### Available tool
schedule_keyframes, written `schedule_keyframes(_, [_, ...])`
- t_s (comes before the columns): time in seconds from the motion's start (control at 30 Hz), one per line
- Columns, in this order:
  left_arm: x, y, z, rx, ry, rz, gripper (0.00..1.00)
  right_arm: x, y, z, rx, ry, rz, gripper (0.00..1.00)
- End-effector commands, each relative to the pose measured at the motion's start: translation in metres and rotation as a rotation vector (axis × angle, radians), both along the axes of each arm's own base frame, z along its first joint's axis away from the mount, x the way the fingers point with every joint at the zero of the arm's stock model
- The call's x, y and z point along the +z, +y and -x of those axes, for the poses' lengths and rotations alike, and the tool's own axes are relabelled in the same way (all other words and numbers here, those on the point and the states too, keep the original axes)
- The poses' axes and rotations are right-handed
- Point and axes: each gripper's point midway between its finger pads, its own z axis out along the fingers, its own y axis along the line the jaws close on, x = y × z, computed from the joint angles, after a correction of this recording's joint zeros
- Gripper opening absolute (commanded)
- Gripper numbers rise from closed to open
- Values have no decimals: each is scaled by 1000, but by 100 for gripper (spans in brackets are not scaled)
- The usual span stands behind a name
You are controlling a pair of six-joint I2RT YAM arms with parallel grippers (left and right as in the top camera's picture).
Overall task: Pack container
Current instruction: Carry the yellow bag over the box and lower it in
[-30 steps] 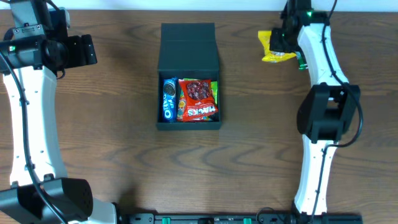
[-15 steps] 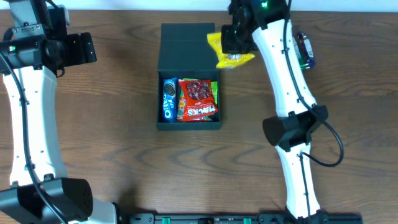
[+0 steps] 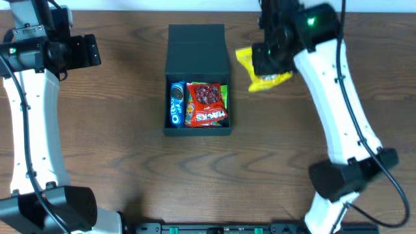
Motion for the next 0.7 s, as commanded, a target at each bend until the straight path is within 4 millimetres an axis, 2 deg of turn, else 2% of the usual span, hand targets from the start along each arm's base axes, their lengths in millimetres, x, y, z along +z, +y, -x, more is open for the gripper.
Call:
schedule_keyframes(0.0, [6, 0, 4, -20, -11, -16, 95, -12, 0, 11, 7, -21, 33, 1])
schedule_keyframes(0.1, [6, 0, 3, -20, -14, -17, 95, -15, 35, 5, -49, -109, -89, 2])
schedule_keyframes(0.17, [6, 0, 3, -19, -14, -16, 95, -24, 54, 2, -79, -133, -133, 2])
schedule_keyframes(0.33, [5, 0, 5, -19, -6, -14, 95, -68, 106, 7, -132, -129, -214, 1])
schedule_keyframes(0.4, [4, 0, 6, -19, 1, -13, 95, -84, 119, 11, -183, -128, -245, 1])
schedule_keyframes(0.5, [2, -1, 8, -19, 12, -10, 95, -106, 126, 19, -233, -115, -252, 2])
schedule_keyframes(0.67, [2, -1, 9, -19, 15, -10, 95, -131, 126, 28, -282, -93, -252, 1])
